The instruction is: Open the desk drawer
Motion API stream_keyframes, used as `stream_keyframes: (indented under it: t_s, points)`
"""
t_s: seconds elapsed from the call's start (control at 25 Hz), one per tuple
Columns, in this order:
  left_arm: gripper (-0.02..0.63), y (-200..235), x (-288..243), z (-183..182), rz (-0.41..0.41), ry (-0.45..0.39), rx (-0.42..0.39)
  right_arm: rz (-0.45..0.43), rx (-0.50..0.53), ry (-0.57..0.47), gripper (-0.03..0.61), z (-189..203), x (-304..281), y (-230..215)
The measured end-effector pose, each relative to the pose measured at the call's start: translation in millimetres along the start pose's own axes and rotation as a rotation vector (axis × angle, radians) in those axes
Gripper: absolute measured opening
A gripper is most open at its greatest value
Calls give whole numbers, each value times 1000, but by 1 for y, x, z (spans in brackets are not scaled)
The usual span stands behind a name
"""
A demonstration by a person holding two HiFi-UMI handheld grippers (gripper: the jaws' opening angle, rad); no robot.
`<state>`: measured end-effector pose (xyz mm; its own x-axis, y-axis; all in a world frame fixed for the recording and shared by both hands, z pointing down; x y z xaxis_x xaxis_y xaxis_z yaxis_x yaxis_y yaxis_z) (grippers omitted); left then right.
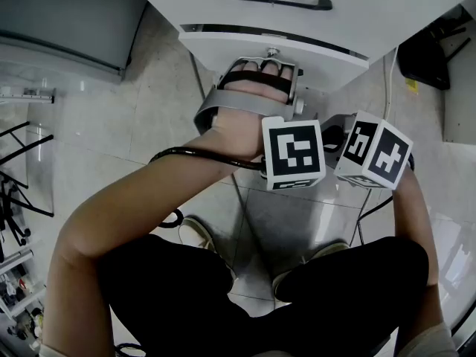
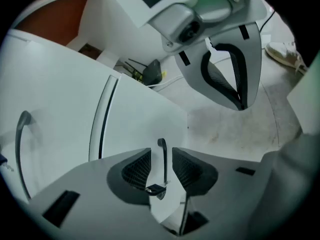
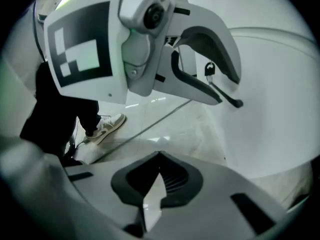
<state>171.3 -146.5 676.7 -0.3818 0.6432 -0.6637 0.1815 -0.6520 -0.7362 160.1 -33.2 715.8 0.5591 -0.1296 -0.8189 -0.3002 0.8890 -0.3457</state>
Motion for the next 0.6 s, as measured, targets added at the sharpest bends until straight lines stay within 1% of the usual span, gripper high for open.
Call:
stream_keyframes:
  t_s: [0.2, 0.28, 0.32, 0.4, 0.48, 0.6]
  points:
    - [119, -5, 0, -2, -39, 6, -52, -5, 7, -5, 15, -1, 0, 1]
    - [105, -7, 4, 2, -56, -7, -46, -8, 11, -8, 15, -2, 0, 1]
    - [98, -13, 6, 5, -42, -13, -31, -10, 13, -9, 15, -2, 0, 1]
    - [98, -25, 9, 18, 5, -9, -3, -11, 17, -7, 15, -1, -1, 1]
    - [98, -31, 12, 37, 37, 16, 5, -13, 23, -5, 15, -2, -2, 1]
    - [98, -23, 13, 68, 11, 82, -5, -18, 39, -5, 15, -6, -5, 3]
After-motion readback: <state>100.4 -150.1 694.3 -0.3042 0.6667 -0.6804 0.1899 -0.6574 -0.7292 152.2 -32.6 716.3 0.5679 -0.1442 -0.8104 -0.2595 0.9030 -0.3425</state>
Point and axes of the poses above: the fingertips, and each gripper's own axes: x backward along the fingers, y to its left, z out of its underside, the point moved 1 cm from there along x, backward along the fingers, and after that the axes turned 4 degrees about -z, right-handed, at the moved point
